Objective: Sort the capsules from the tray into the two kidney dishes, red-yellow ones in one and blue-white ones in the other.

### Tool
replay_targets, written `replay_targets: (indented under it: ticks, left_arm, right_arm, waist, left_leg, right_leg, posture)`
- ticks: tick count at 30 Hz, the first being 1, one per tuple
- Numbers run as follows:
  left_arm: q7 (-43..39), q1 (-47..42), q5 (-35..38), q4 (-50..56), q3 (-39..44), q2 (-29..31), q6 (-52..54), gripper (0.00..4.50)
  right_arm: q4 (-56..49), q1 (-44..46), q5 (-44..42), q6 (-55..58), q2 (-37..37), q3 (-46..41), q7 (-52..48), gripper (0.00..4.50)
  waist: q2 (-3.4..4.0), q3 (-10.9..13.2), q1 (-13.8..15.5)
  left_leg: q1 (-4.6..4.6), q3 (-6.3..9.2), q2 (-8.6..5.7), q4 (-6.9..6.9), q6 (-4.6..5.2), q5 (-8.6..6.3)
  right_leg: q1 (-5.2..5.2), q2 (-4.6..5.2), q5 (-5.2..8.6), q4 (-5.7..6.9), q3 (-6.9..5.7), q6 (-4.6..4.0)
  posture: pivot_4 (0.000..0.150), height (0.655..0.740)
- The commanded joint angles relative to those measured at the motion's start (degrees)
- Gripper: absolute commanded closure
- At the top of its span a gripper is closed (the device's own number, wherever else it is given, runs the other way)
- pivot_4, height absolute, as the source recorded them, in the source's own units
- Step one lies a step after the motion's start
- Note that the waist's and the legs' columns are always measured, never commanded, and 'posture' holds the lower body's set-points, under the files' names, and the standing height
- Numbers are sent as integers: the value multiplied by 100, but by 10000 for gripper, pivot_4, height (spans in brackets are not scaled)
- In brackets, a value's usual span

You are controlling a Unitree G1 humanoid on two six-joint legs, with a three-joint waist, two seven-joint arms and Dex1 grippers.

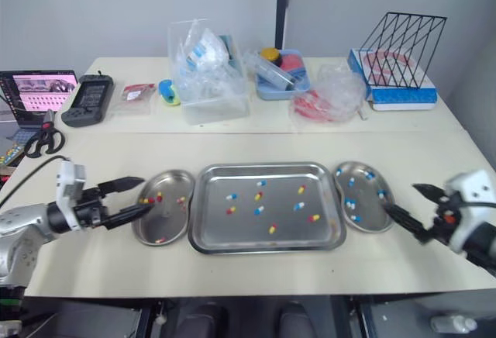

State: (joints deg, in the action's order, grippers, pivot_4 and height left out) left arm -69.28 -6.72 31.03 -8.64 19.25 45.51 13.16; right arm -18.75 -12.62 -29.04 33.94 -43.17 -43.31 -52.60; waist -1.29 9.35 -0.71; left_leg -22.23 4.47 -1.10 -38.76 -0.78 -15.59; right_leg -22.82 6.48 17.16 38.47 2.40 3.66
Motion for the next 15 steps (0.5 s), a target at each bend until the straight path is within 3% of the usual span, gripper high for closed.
replay_targets:
  ticks: [1,4,15]
  left_arm:
    - [290,31,-239,-528,485,173,-499,0]
    - [530,178,-378,-830,775,250,-735,0]
    - [909,905,-327,-976,1313,75,-1121,0]
  right_arm:
    - [-212,-260,-353,-224,170,-719,46,232]
    - [-16,-455,-298,-494,334,-853,99,232]
    - [1227,-457,107,-1722,440,-186,15,232]
  waist:
    - [1,1,-5]
    - [0,0,-14]
    - [1,0,-4]
  left_leg:
    - [10,0,0,3,0,0]
    - [47,1,3,10,2,-1]
    - [47,0,3,15,6,-5]
  right_leg:
    - [12,1,0,-5,0,0]
    - [60,-2,0,-33,-3,0]
    - [61,1,0,-38,0,0]
  posture:
    - [1500,7275]
    - [1500,7275]
    - [1500,7275]
